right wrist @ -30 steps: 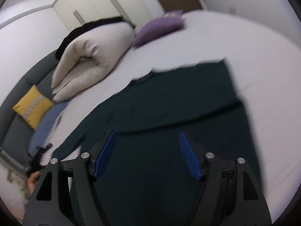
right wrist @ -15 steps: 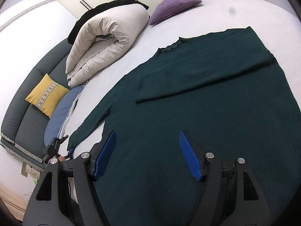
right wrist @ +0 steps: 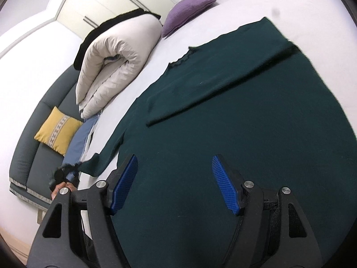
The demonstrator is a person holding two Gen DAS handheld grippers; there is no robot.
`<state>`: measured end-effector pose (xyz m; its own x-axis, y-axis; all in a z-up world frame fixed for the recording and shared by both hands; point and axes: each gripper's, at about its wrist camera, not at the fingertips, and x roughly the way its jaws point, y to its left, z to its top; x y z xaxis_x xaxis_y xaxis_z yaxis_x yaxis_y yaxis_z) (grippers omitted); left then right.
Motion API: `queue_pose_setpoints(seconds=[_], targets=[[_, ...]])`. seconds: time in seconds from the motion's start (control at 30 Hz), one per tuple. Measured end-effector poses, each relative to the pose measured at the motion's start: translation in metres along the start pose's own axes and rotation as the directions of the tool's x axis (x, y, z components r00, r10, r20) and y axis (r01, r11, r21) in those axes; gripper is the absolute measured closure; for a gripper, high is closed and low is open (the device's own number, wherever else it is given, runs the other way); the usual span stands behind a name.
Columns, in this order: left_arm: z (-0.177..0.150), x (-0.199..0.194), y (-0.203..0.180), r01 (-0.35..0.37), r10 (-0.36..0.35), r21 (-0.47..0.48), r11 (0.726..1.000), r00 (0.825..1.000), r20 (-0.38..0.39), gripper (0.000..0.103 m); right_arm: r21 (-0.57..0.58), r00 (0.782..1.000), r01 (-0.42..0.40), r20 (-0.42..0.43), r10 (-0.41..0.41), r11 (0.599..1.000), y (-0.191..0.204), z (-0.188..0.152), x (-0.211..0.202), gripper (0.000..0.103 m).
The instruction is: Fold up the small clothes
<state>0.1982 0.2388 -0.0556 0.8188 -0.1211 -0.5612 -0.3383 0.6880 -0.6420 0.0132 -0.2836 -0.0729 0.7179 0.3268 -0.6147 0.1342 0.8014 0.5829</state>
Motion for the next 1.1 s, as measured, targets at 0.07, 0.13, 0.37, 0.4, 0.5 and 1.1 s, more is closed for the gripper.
queue_pose_setpoints(seconds=[0.07, 0.13, 0.37, 0.4, 0.5, 1.1], targets=[[-0.023, 0.007, -0.065, -0.007, 0.011, 0.221, 0.975, 1.0, -0.019, 0.094, 0.014, 1.0, 0.004, 0.018, -0.005, 1.0, -0.008, 0.002, -0.007, 0.035], [-0.059, 0.015, -0.127, -0.031, 0.041, 0.451, 0.892, 0.999, -0.013, 0.094, 0.027, 0.999, 0.008, 0.034, -0.009, 1.0, -0.018, 0.004, -0.013, 0.035], [-0.238, 0.044, -0.265, -0.044, 0.049, 0.9, 0.433, 0.998, 0.025, 0.093, 0.103, 0.995, 0.022, 0.093, -0.032, 0.994, -0.058, 0.012, -0.038, 0.035], [-0.255, 0.048, -0.271, -0.047, 0.057, 0.919, 0.392, 0.998, 0.027, 0.092, 0.111, 0.994, 0.026, 0.1, -0.037, 0.993, -0.063, 0.013, -0.041, 0.035], [-0.302, 0.077, -0.278, -0.033, 0.125, 0.953, 0.302, 0.992, -0.005, 0.084, 0.137, 0.992, 0.039, 0.111, -0.054, 0.99, -0.08, 0.018, -0.046, 0.035], [-0.252, 0.025, -0.192, 0.078, 0.112, 0.844, 0.53, 0.981, -0.16, 0.008, -0.057, 0.998, 0.023, -0.063, -0.026, 0.998, 0.004, 0.109, 0.082, 0.034]])
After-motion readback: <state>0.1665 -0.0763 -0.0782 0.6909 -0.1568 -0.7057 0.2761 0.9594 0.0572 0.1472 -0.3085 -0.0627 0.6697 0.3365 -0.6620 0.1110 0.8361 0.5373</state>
